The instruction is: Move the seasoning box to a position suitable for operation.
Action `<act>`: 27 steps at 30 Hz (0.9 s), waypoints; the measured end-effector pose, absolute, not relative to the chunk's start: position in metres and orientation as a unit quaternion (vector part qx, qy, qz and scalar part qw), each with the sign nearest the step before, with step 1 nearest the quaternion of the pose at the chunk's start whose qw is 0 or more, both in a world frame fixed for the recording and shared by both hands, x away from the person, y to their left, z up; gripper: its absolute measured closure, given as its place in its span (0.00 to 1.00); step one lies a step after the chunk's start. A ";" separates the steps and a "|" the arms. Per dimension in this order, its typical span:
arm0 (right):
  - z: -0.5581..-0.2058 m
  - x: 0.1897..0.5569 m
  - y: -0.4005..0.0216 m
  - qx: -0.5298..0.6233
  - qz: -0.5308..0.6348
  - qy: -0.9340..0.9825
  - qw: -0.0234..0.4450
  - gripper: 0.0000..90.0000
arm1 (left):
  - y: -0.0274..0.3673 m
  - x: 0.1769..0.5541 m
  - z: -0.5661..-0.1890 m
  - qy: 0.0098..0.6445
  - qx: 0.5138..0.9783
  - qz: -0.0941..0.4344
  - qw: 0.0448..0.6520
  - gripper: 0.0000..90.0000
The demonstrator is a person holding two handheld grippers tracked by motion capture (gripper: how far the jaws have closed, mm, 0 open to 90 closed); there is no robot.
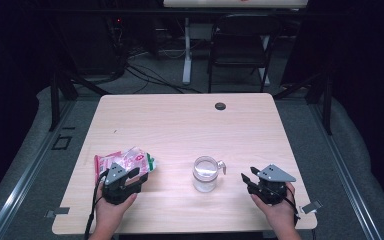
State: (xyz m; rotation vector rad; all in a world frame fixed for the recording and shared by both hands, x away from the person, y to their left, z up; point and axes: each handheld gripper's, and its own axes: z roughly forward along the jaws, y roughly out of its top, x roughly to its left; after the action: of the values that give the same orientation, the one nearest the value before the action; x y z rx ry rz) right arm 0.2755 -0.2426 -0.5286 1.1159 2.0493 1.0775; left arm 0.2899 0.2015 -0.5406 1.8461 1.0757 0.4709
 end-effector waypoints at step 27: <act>-0.546 0.306 -0.210 0.376 0.407 0.805 0.212 0.73 | 0.209 0.272 -0.542 0.451 0.751 0.194 0.441 0.65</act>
State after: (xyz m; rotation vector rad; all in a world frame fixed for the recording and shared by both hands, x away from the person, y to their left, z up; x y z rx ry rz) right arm 0.3059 -0.2099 -0.5459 1.0438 2.2362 1.1317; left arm 0.2720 0.2092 -0.5424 1.8647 1.1193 0.4817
